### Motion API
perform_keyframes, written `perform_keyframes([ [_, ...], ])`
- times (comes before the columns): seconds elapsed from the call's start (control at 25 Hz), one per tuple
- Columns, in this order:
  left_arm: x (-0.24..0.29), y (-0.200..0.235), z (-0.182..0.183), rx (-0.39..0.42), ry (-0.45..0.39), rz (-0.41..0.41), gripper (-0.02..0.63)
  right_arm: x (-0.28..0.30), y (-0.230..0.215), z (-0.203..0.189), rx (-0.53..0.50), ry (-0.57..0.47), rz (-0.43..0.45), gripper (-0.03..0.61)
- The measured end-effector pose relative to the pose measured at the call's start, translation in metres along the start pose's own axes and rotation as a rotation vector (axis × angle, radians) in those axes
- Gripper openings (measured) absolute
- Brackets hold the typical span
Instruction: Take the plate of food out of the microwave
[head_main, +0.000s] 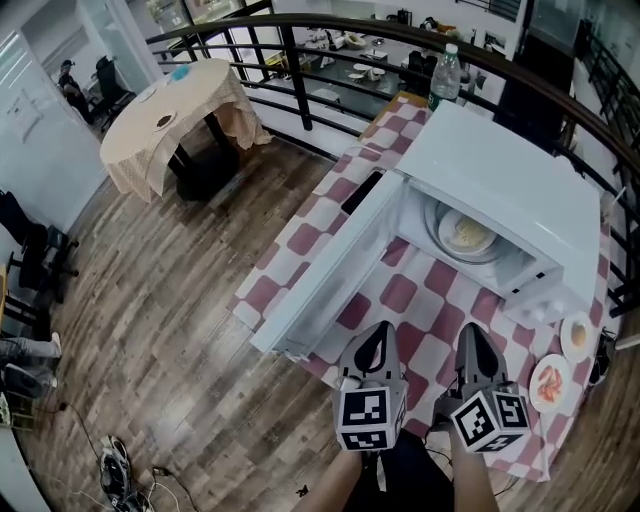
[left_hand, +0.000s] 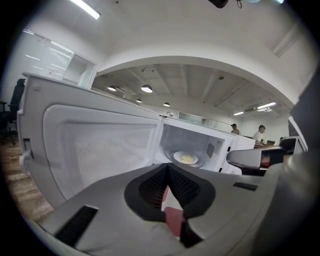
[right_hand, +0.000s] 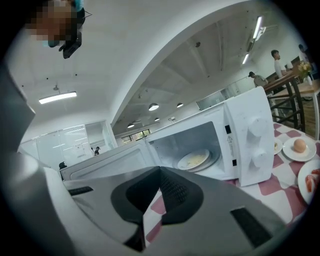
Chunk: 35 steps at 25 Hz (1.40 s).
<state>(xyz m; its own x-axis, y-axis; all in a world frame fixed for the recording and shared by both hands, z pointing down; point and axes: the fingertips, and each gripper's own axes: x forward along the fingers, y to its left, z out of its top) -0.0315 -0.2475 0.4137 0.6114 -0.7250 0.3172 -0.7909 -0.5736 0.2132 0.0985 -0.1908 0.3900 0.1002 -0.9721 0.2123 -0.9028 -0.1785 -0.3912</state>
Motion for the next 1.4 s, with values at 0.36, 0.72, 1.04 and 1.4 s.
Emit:
perform_keyframes([
  [0.36,0.045,-0.010,-0.001,-0.046,0.026,-0.006,0.017,0.035,-0.032,0.008,0.041,0.000,-0.014,-0.005],
  [0.72,0.094,-0.021,-0.006,-0.187,0.065,-0.019,0.017,0.061,-0.066,0.009,0.089,0.014,-0.015,-0.005],
  [1.04,0.131,-0.037,-0.019,-0.262,0.121,-0.029,0.015,0.071,-0.097,0.001,0.111,0.048,-0.025,-0.005],
  [1.4,0.152,-0.040,-0.012,-0.292,0.129,-0.019,0.012,0.073,-0.107,-0.003,0.136,0.066,-0.032,-0.005],
])
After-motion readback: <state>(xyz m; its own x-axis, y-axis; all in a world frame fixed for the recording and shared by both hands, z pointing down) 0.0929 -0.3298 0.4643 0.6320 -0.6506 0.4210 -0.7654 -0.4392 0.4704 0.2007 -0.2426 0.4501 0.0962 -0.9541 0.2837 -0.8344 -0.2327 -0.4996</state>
